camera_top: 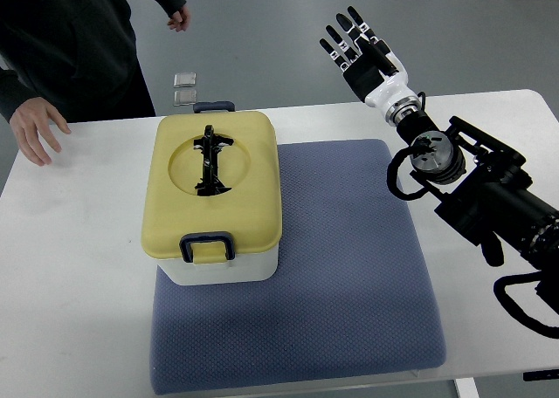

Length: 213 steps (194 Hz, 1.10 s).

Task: Open white storage box with right hand
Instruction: 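Move the right hand over the yellow lid of the white box, then lower the right hand and grasp the black handle on the lid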

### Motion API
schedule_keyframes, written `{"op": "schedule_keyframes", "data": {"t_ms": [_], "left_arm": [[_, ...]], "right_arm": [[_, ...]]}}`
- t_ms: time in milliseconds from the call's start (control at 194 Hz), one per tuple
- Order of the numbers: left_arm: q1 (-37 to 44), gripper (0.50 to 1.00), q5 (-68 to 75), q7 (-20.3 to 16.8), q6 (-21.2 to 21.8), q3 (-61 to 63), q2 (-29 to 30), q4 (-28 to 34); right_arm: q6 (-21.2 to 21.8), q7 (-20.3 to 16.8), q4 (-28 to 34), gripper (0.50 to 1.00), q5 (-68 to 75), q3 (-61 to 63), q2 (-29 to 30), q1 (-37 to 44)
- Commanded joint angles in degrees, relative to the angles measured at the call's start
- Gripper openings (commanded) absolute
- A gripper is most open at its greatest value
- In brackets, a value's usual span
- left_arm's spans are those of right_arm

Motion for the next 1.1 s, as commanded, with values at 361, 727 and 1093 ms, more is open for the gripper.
{"op": "schedule_keyframes", "data": {"t_ms": [361, 727, 1093], "left_arm": [[0.0, 1.0, 0.0, 0.0, 0.0, -0.4, 0.0, 0.0], [0.0, 1.0, 0.0, 0.0, -0.1, -0.4, 0.0, -0.3], [0.0, 1.0, 0.0, 0.0, -0.1, -0.6, 0.0, -0.2]], "right_arm": [[-1.3, 0.3, 0.0, 0.932, -6.2, -7.3, -2.1, 4.4], [-1.0, 0.4, 3.7, 0.93, -32.0, -46.3, -6.2, 32.2], [-2.1, 7.0, 21.7, 0.93, -70.0, -60.4, -9.4, 51.5]]}}
